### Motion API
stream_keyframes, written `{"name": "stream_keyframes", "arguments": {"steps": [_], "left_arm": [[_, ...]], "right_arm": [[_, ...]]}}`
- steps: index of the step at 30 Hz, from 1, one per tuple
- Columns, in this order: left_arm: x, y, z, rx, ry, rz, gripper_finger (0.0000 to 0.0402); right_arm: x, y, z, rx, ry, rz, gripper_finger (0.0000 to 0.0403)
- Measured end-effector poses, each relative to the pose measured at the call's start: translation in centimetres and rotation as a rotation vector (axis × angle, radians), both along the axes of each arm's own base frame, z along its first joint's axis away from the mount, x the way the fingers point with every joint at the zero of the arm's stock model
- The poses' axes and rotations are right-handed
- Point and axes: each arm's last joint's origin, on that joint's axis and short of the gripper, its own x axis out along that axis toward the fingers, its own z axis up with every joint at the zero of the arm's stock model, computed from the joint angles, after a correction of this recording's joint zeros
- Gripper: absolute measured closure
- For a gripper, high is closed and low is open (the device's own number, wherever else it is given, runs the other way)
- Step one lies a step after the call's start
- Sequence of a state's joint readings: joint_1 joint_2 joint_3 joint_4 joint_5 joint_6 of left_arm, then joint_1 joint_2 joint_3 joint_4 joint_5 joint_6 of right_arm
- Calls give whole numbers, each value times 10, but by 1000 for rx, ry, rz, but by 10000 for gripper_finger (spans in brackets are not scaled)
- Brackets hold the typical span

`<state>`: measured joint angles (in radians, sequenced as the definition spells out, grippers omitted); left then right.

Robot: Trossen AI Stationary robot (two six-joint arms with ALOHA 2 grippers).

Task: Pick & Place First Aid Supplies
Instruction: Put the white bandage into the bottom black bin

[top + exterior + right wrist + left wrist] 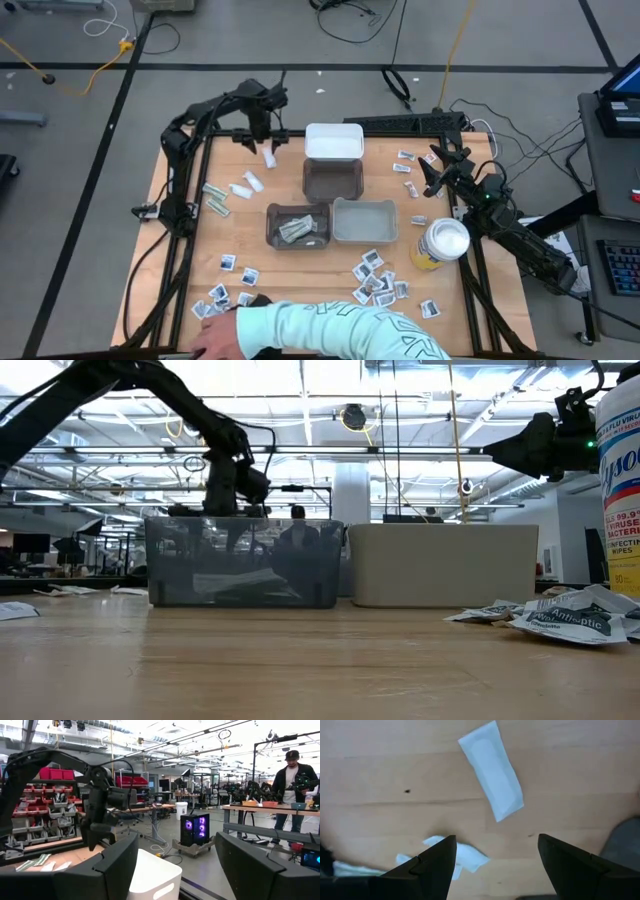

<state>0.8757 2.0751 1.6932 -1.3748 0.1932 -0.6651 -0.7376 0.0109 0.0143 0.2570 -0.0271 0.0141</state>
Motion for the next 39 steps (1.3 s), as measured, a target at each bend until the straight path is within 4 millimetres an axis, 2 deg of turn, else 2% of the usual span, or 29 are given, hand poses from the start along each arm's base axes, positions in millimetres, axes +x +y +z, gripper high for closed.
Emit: {"name": "stream_keyframes", "arguments": {"steps": [12,21,25,35,39], "left_arm": [[0,-3,-47,58,-58,18,114],[-2,-6,-58,70,-51,12,126],[-4,-9,-60,61,-45,4,179],[-4,-10,-62,28,-85,-42,379],[-4,-11,-58,30,-97,-58,391]], "right_arm": [[0,0,0,0,0,0,140],[0,0,0,0,0,0,140],[0,0,0,0,0,0,140],[0,0,0,0,0,0,140],[0,0,0,0,0,0,140]]}}
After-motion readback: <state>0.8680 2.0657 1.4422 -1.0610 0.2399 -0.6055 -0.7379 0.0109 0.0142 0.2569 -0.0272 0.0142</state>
